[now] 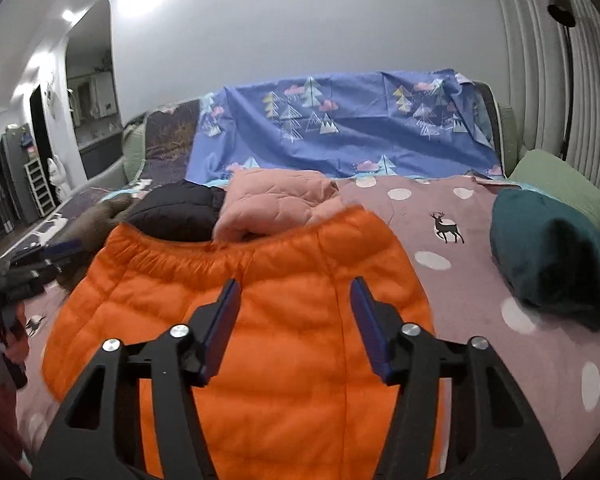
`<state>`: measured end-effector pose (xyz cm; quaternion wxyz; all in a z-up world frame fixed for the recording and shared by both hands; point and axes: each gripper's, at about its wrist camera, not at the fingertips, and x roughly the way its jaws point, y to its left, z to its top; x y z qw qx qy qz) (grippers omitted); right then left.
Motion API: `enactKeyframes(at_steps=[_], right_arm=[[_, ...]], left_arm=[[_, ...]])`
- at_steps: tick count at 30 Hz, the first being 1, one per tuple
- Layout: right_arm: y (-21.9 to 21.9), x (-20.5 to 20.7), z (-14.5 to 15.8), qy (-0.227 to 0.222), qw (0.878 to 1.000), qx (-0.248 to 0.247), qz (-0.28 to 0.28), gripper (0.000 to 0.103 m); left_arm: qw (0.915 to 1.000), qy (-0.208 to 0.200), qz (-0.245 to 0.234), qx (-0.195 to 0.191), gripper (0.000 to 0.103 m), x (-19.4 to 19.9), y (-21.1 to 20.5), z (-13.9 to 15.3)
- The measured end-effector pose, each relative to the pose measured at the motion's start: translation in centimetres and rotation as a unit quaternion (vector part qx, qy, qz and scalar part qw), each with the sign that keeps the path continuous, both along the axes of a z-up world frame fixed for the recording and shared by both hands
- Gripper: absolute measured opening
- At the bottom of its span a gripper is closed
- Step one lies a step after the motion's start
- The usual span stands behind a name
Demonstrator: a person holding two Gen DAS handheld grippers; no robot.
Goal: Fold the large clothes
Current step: 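Fold the hem toward the collar with both grippers and press down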
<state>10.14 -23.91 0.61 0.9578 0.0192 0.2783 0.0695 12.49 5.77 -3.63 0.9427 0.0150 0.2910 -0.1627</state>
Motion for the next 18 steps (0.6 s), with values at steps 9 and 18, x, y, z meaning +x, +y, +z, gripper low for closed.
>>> enactKeyframes(at_steps=[9,18], right_arm=[[-2.3,9.0,-10.5,0.154,0.985,0.018,-0.07,0.063],[-2.1,8.7,-12.1,0.136,0.988,0.023,-0.074,0.068]], left_arm=[[0.9851,0.14,0.098,0.022,0.062,8.3,-0.7,-9.1],[0.9868,0.13,0.096,-0.009,0.063,8.2,0.4,-10.7]])
